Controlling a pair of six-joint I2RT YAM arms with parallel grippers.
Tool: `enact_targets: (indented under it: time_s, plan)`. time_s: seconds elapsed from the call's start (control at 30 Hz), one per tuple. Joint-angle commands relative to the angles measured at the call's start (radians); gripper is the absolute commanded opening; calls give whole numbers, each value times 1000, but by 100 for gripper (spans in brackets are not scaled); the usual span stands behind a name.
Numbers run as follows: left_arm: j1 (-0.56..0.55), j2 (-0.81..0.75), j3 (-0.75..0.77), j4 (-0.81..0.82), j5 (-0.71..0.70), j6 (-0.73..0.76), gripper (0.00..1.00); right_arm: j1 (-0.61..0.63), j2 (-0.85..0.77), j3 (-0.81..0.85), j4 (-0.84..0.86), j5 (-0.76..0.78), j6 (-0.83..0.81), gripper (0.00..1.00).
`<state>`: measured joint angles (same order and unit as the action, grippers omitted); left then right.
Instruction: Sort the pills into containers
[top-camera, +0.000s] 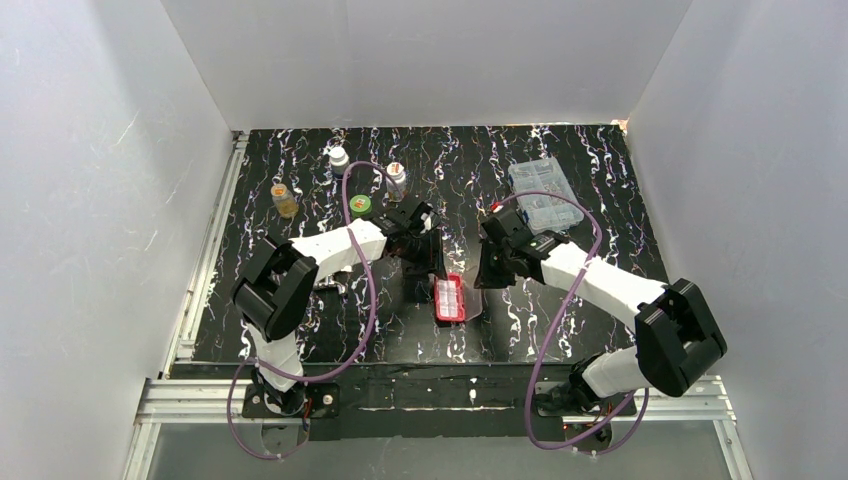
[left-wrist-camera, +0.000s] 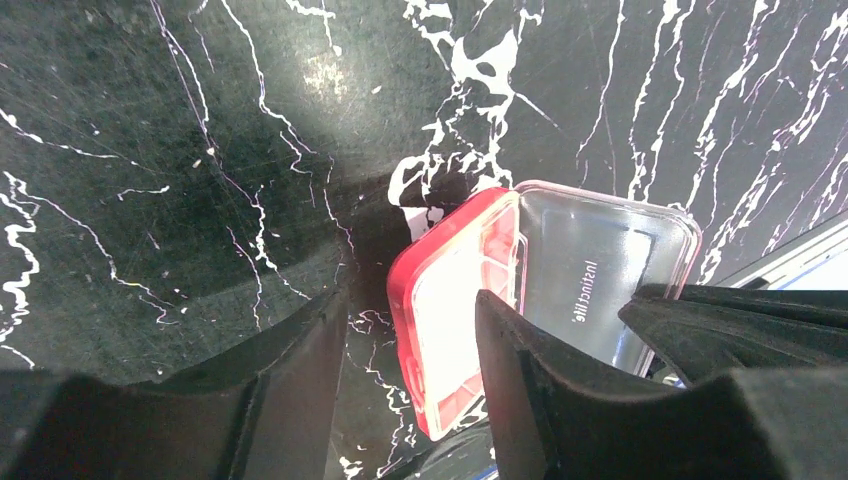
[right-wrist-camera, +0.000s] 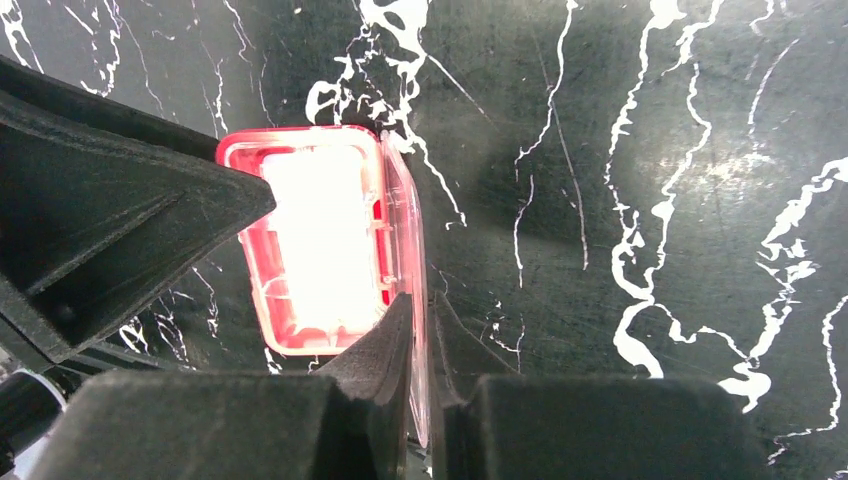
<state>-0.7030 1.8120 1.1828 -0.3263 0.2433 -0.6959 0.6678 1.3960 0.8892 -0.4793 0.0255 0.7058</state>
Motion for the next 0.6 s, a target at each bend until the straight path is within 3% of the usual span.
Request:
enact_targets:
  time_s: [0.0,0.57]
  plan:
    - [11,-55,52,-64,-42,37,50,-1,-9,66,-36,68,-14,12]
    - [87,-261,4,-155,-108,87,61,-1,36,151,-137,232,-63,15]
